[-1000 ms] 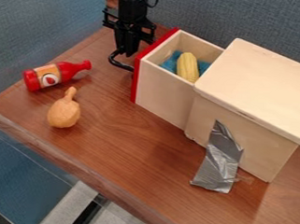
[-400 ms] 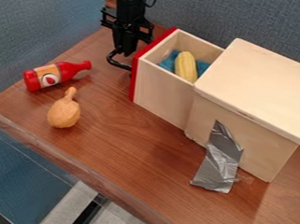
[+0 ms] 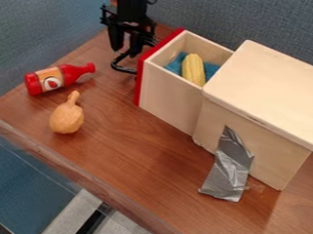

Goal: Open the drawer

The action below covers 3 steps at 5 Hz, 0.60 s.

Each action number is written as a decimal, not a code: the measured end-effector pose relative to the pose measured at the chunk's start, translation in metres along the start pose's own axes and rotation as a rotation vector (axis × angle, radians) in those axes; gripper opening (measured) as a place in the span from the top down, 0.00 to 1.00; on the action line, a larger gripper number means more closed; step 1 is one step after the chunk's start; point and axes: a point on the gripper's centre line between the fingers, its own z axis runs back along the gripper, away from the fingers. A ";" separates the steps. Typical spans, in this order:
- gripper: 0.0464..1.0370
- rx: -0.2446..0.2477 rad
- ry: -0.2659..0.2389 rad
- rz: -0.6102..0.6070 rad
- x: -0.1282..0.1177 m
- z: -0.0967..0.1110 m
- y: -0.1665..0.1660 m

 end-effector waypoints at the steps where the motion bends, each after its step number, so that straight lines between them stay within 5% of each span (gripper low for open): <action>1: 0.05 -0.007 0.023 -0.009 -0.004 0.000 -0.001; 2: 0.03 -0.029 0.025 -0.021 -0.007 0.011 -0.005; 3: 0.04 -0.040 -0.017 -0.018 -0.012 0.044 -0.006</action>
